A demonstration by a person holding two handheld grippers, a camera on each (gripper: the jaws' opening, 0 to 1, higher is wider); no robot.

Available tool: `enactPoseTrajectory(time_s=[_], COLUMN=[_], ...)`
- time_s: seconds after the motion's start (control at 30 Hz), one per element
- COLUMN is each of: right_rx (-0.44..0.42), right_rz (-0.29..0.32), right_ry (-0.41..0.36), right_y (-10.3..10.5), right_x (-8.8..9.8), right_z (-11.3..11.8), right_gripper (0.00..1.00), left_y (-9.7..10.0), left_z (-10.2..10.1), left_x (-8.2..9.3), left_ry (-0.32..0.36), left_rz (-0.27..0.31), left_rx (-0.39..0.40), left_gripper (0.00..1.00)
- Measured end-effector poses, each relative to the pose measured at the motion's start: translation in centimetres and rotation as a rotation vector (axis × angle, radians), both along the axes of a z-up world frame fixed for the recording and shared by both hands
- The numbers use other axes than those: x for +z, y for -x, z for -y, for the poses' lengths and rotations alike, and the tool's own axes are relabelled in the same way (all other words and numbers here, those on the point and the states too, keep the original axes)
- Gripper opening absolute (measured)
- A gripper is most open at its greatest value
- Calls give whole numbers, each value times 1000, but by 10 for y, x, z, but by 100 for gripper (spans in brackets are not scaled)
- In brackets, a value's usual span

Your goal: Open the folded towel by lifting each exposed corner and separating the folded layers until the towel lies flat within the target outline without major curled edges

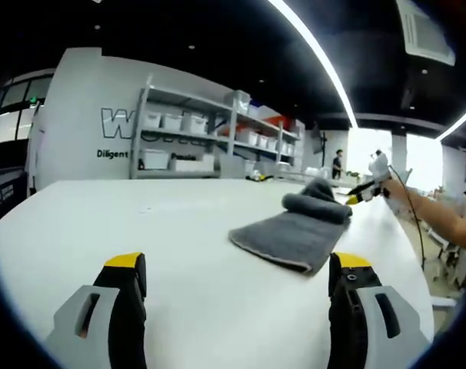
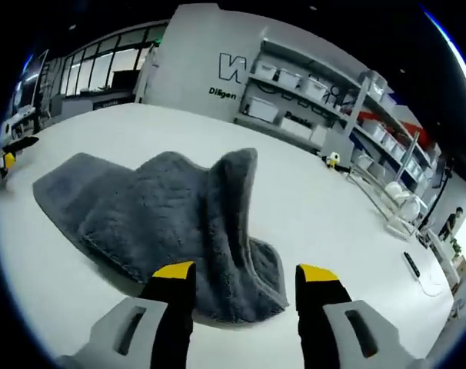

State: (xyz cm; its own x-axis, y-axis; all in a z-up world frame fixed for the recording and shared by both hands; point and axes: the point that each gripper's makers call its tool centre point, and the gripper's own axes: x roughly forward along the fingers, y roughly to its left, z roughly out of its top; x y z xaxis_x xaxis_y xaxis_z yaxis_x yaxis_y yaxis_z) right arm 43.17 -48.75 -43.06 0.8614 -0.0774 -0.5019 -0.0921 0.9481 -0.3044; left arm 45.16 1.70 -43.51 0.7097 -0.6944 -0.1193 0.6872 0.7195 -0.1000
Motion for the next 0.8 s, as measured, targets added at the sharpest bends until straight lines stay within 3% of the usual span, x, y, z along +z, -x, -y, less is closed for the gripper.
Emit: enactPoseTrajectory(time_s=[0.13,0.27,0.47,0.7,0.8], right_rx=[60,101,179,224,247], right_rz=[49,49,82,80,90], right_ry=[-36,-47,-88,-99,-103], right_y=[4,13,27,46,51], right_x=[12,14,18,14,15], right_z=[-31,-57,-91,-110,-115], right_gripper=[66,84,100,99,99], left_y=[1,2,8,6,12], left_z=[0,1,6,8,20], left_x=[-1,-2,7,7,1], left_ry=[0,-1,27,43,-18], left_rz=[-4,-9,2,-16,-13], left_rx=[0,-4,-16,-13,-51], left_gripper=[97,98,99,99,99])
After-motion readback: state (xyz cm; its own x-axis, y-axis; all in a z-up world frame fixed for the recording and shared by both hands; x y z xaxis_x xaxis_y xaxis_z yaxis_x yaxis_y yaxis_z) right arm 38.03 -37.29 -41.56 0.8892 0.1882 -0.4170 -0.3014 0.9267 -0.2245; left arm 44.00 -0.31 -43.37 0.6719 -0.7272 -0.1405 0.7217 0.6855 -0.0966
